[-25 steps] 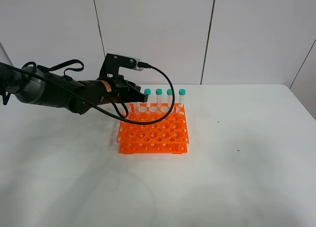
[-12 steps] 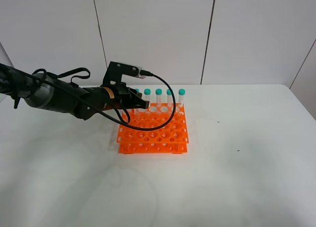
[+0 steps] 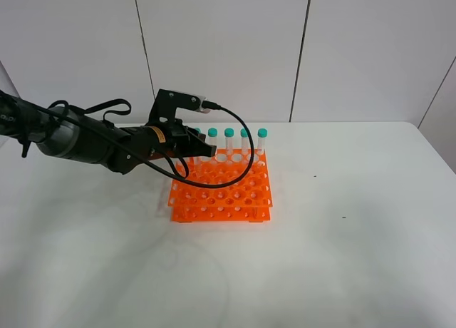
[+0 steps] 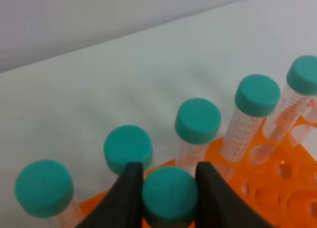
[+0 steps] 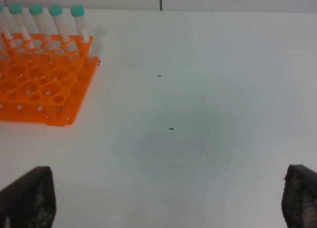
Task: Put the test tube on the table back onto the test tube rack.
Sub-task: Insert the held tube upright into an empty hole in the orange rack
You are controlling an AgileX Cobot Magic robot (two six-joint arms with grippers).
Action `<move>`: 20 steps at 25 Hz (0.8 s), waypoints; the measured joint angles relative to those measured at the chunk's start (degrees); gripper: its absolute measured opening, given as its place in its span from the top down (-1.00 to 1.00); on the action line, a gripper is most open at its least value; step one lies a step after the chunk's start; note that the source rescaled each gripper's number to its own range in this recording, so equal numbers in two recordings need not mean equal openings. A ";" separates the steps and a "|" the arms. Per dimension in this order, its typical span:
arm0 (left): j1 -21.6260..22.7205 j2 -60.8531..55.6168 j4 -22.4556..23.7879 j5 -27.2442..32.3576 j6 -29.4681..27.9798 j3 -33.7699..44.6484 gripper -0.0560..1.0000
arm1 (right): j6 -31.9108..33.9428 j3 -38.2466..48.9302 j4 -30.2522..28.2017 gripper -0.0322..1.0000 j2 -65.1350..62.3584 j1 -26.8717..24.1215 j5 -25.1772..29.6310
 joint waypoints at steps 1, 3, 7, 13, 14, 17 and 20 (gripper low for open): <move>0.00 -0.06 0.00 0.00 -0.33 0.00 0.89 | 0.00 0.00 0.00 -1.00 0.00 0.00 0.00; 0.00 -0.33 0.00 0.13 -1.03 0.00 0.89 | 0.00 0.00 0.00 -1.00 0.00 0.00 0.00; 0.08 -0.73 -0.06 0.41 -1.65 0.00 0.89 | 0.00 0.00 0.00 -1.00 0.00 0.00 0.00; 0.08 -1.31 -0.06 2.05 -1.82 0.00 0.89 | 0.00 0.00 0.00 -1.00 0.00 0.00 0.00; 0.08 -1.31 -0.06 2.16 -1.89 0.12 0.89 | 0.00 0.00 0.00 -1.00 0.00 0.00 0.00; 0.08 -1.59 -0.06 1.65 -1.89 0.95 0.89 | 0.00 0.00 0.00 -1.00 0.00 0.00 0.00; 0.08 -1.83 -0.01 0.53 -1.89 1.84 0.89 | 0.00 0.00 0.00 -1.00 0.00 0.00 0.00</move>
